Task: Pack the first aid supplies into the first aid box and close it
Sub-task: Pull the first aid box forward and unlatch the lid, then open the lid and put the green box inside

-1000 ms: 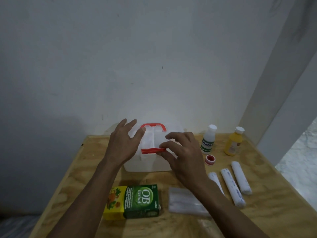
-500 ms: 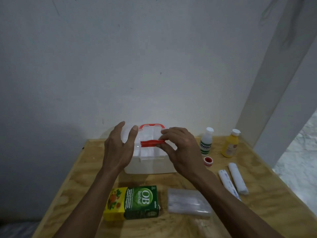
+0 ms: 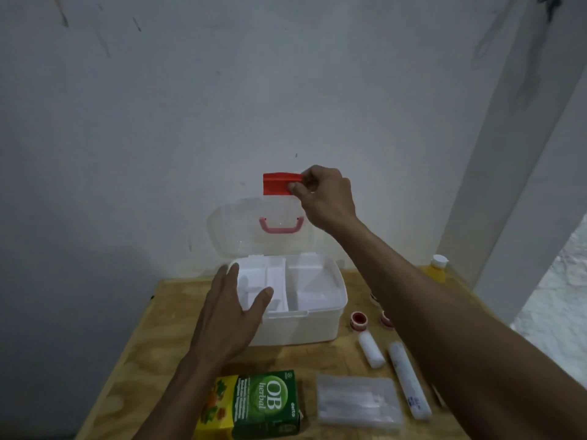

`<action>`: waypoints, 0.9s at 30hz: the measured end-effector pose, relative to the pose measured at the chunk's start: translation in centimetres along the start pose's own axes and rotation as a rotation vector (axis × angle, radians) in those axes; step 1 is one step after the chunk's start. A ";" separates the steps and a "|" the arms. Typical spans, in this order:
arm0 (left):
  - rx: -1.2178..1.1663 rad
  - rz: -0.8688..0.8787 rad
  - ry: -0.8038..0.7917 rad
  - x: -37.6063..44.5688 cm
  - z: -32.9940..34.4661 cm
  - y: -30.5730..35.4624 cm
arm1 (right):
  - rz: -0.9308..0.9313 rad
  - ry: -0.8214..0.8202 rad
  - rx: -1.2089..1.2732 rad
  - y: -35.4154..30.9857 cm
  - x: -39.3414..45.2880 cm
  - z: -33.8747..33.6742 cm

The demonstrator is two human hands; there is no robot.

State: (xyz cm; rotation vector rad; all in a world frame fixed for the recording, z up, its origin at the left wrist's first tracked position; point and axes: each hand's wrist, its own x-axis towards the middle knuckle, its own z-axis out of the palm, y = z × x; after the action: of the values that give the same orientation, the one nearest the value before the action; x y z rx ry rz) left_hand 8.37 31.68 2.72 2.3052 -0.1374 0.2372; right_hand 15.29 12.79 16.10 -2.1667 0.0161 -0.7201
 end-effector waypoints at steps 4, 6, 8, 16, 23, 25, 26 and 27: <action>0.014 0.014 -0.004 -0.1 0.1 0.1 | 0.044 0.058 -0.044 0.3 1.7 1.5; 0.012 0.016 0.002 -0.1 0.1 0.2 | 0.052 0.106 -0.070 0.5 2.1 2.2; 0.006 0.020 0.005 -0.1 0.1 0.1 | 0.041 0.158 -0.114 0.8 2.1 2.8; -0.012 0.042 0.006 -0.1 0.1 -0.1 | -0.113 0.228 -0.297 2.5 1.3 4.3; -0.005 0.049 0.008 -0.2 0.0 -0.1 | -0.131 0.175 -0.334 2.7 1.1 3.8; -0.007 0.058 0.015 -0.1 0.0 -0.2 | -0.145 0.164 -0.337 2.7 1.1 3.4; -0.006 0.055 0.016 -0.1 0.0 -0.1 | -0.142 0.163 -0.329 2.7 0.9 3.0; -0.003 0.049 0.016 -0.1 0.0 -0.2 | -0.134 0.167 -0.312 2.8 0.7 2.7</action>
State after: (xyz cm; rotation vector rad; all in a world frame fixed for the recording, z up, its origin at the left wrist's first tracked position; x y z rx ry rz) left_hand 8.30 31.79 2.56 2.2984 -0.1860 0.2803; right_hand 17.85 12.68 13.10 -2.4128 0.0750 -1.0319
